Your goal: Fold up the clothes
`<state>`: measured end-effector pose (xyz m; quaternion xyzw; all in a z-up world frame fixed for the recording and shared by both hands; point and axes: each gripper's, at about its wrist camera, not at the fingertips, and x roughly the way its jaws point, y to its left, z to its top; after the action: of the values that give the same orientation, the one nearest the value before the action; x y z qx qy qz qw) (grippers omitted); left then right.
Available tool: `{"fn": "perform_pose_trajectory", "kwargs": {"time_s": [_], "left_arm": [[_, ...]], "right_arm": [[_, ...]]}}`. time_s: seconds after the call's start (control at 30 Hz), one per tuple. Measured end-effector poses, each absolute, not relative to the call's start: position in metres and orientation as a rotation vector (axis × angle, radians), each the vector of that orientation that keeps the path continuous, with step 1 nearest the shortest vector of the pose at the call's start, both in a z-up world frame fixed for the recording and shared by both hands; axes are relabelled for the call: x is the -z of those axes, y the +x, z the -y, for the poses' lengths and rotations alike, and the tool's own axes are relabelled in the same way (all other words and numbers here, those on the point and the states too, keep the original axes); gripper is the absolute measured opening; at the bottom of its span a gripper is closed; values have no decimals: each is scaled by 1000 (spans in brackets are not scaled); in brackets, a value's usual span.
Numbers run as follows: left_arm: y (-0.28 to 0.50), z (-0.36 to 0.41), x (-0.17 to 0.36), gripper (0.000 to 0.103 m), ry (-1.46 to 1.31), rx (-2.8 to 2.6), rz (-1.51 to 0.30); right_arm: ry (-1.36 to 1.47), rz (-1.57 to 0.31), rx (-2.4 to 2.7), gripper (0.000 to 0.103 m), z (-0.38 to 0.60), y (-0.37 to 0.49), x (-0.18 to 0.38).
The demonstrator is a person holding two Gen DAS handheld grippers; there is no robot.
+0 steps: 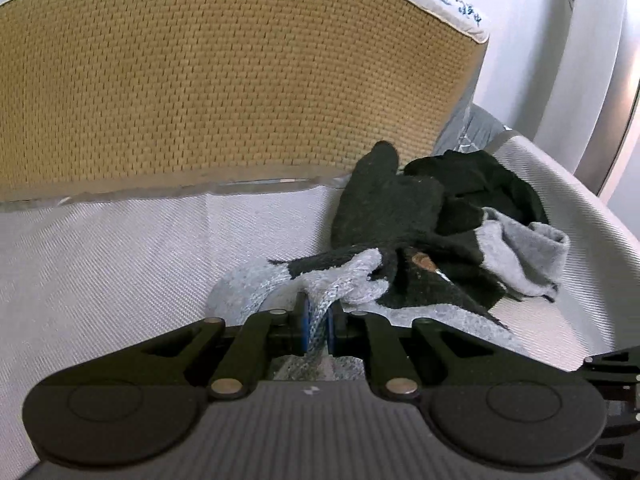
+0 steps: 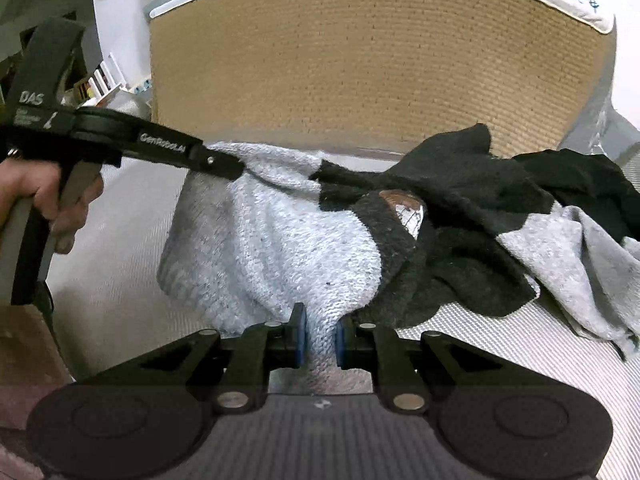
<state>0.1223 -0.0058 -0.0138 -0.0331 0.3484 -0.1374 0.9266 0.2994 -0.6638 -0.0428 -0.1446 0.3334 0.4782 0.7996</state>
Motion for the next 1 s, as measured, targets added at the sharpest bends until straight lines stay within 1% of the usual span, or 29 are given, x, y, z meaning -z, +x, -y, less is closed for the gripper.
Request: {"fn": "perform_pose_trajectory", "kwargs": {"time_s": [0.6,0.77,1.0], "left_arm": [[84,27,4,9,-88,354,-715],[86,34,14,10,-74,361,-748],[88,32,22,11,-118,347,-766]], "right_arm": [[-281,-731,-984,15,681,318,31],[-256,-818,-940,18,683,341,42],[-259,-822,-913,22,688,350,39]]}}
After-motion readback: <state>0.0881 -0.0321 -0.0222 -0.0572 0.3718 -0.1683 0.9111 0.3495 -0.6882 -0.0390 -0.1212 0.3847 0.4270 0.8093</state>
